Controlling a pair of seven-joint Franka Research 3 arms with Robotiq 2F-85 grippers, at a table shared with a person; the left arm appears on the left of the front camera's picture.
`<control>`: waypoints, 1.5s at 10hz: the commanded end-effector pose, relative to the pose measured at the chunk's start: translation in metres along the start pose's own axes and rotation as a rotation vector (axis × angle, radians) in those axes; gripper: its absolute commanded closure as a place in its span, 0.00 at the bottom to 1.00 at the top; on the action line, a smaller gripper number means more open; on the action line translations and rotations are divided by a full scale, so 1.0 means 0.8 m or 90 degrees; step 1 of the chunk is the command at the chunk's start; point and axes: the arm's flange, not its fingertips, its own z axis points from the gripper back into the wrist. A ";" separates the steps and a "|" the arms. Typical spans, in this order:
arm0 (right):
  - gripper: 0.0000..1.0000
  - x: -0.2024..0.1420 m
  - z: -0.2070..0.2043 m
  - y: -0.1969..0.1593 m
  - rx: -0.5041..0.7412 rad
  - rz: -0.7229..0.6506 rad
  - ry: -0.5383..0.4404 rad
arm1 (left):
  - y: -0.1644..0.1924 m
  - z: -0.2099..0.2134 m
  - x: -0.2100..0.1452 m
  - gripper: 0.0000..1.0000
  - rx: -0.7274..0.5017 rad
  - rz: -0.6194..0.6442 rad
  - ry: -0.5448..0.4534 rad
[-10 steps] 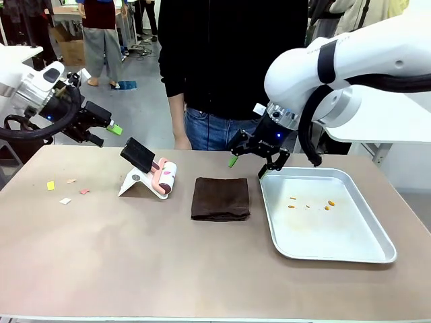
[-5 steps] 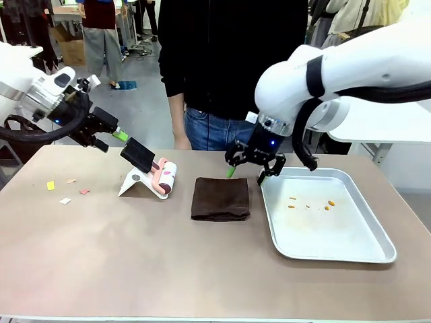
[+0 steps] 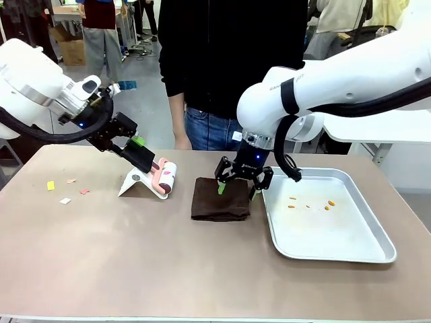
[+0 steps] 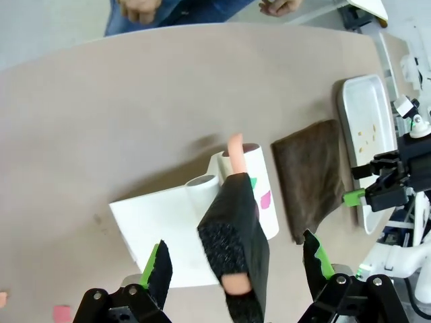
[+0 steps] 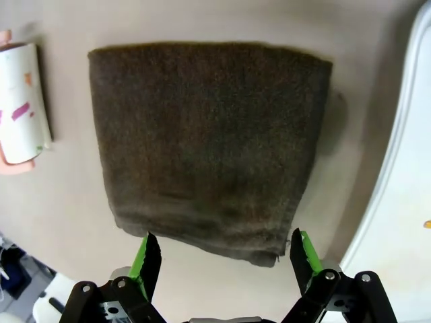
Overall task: Clean the surface of the table.
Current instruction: Hold the Lint Roller with your left hand and the towel with your right hand.
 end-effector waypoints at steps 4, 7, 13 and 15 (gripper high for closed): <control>0.00 0.030 -0.018 0.007 -0.067 -0.039 0.003 | -0.008 -0.013 0.006 0.00 0.003 0.025 0.041; 0.00 0.035 -0.025 0.008 -0.094 -0.075 -0.047 | -0.010 -0.013 0.003 0.00 0.008 0.030 0.043; 0.00 0.033 -0.038 0.009 -0.111 -0.104 -0.111 | -0.006 0.001 0.000 0.00 0.000 0.043 0.012; 0.00 0.032 -0.038 0.007 -0.120 -0.109 -0.112 | -0.001 0.005 -0.001 0.00 -0.002 0.045 0.009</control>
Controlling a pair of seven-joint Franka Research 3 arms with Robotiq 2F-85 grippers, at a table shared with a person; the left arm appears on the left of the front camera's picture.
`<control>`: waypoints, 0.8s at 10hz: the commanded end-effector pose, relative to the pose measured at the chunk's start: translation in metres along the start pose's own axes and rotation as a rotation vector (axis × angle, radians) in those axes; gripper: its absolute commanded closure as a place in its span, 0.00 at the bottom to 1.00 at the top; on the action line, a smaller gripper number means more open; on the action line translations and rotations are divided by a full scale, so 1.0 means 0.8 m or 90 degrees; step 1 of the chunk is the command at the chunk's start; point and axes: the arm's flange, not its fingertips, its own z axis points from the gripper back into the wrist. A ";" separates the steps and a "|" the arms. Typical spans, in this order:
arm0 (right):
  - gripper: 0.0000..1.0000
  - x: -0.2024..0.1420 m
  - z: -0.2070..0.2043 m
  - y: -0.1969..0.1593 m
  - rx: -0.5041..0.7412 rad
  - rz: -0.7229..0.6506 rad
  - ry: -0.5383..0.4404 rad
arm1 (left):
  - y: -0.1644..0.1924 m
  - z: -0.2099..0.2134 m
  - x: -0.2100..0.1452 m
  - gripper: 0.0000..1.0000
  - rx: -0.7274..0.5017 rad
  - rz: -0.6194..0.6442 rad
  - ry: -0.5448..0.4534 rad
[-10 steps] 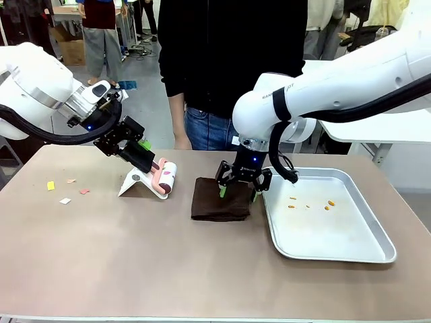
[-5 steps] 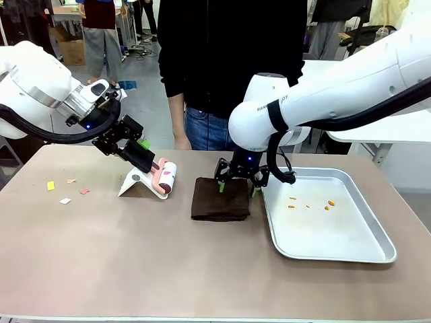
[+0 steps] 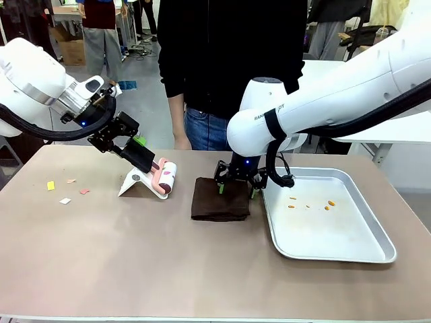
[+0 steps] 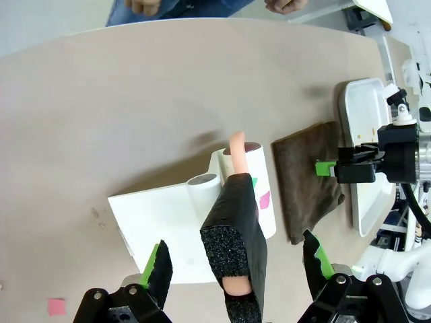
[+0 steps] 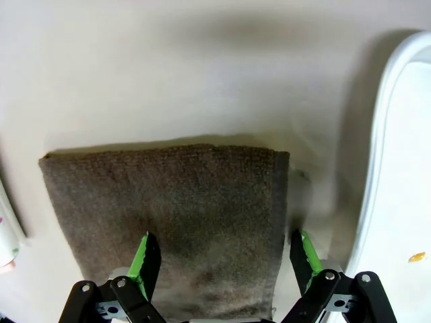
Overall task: Clean the surface of the table.
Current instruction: Hold the Lint Roller with your left hand and the towel with your right hand.
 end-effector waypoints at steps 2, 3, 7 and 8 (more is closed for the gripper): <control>0.00 -0.005 -0.002 0.002 -0.025 -0.019 -0.020 | -0.001 0.004 -0.005 0.00 -0.004 0.013 -0.004; 0.00 -0.006 -0.002 0.001 -0.020 -0.021 -0.019 | 0.000 0.004 -0.005 0.00 -0.006 0.014 -0.004; 0.56 -0.005 -0.004 -0.001 0.006 -0.030 -0.018 | 0.003 0.006 -0.006 0.58 -0.016 0.017 0.005; 0.56 -0.005 -0.003 -0.002 0.013 -0.032 -0.024 | 0.002 0.005 -0.007 0.58 -0.014 0.019 0.010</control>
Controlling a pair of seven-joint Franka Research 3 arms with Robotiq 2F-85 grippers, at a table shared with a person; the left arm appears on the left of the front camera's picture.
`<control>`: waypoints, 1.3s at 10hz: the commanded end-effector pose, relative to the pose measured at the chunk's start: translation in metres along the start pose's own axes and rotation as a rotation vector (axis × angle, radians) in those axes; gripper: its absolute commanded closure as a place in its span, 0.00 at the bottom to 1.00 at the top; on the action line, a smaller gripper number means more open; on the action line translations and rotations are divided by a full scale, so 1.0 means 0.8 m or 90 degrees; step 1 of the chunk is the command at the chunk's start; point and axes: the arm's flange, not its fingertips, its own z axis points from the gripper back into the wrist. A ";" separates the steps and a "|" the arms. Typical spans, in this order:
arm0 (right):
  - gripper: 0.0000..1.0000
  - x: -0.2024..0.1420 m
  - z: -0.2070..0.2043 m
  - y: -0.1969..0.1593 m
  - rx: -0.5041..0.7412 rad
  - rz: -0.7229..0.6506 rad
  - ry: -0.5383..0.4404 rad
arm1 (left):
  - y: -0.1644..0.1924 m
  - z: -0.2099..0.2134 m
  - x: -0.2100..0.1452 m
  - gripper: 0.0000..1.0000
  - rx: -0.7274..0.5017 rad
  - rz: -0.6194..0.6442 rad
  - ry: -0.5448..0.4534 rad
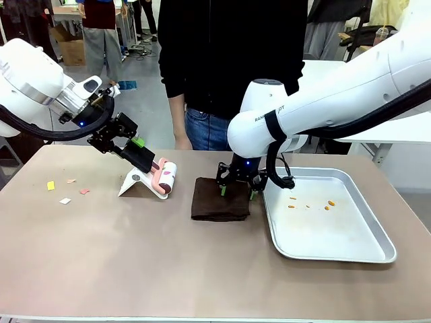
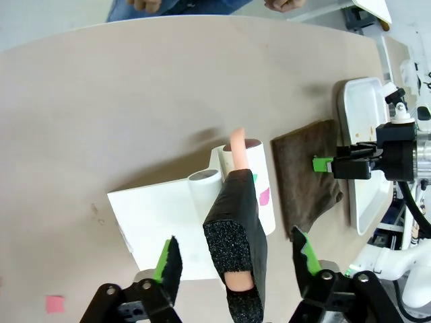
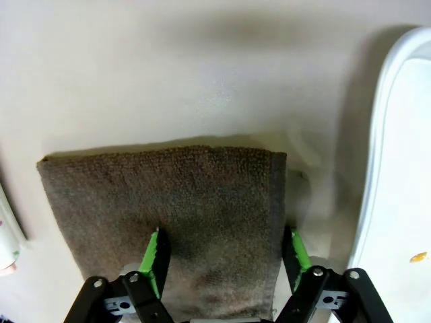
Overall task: Clean the surface of the table.
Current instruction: Hold the Lint Roller with your left hand and the towel with your right hand.
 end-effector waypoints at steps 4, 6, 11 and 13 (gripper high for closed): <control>1.00 -0.005 -0.003 -0.002 0.023 -0.026 -0.019 | -0.001 0.002 -0.005 1.00 -0.020 0.007 -0.001; 1.00 -0.004 -0.003 -0.002 0.026 -0.025 -0.017 | 0.000 0.006 -0.006 1.00 -0.023 0.009 -0.009; 1.00 -0.004 0.000 -0.009 0.043 -0.028 -0.012 | 0.002 0.006 -0.005 1.00 -0.034 0.016 -0.011; 1.00 -0.007 0.019 -0.030 0.097 -0.026 -0.015 | -0.001 0.012 -0.008 1.00 -0.069 0.006 -0.009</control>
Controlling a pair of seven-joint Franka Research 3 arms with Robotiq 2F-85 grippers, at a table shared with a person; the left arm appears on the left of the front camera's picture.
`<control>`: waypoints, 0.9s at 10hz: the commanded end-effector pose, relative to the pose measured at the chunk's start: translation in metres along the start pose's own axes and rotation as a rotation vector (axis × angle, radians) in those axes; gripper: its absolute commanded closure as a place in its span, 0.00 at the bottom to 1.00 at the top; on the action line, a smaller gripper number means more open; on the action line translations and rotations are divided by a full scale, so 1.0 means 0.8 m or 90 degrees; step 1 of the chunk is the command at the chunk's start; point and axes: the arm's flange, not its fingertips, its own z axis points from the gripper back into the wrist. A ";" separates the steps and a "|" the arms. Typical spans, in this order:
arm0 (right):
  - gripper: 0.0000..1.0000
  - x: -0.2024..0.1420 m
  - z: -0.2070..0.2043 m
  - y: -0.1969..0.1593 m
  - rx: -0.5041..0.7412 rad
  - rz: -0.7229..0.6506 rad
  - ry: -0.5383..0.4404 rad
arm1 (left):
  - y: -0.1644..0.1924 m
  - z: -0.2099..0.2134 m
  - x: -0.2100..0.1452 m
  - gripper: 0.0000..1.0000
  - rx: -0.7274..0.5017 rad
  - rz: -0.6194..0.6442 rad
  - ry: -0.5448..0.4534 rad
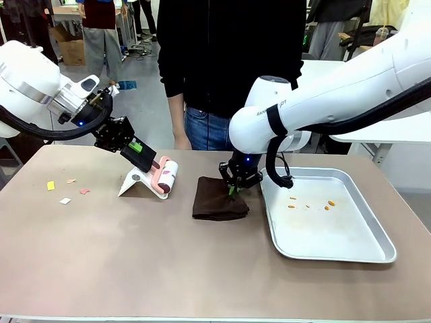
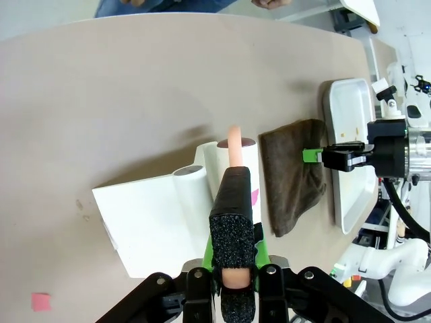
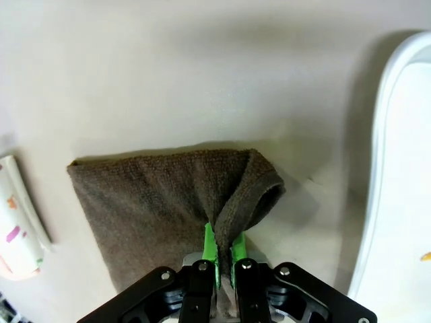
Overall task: Clean the surface of the table.
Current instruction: Hold the Lint Roller with your left hand and the towel with your right hand.
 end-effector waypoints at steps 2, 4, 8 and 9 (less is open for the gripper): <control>1.00 -0.021 0.048 -0.065 0.210 0.014 -0.005 | 0.004 0.021 -0.003 1.00 -0.091 0.003 -0.006; 1.00 -0.034 0.072 -0.107 0.400 0.034 -0.002 | 0.007 0.034 -0.006 1.00 -0.129 0.013 -0.021; 0.94 -0.074 0.102 -0.165 0.681 0.099 0.021 | 0.037 0.096 -0.030 0.97 -0.248 0.043 -0.033; 0.94 -0.093 0.112 -0.181 0.690 0.114 0.021 | 0.054 0.119 -0.045 0.97 -0.292 0.040 -0.032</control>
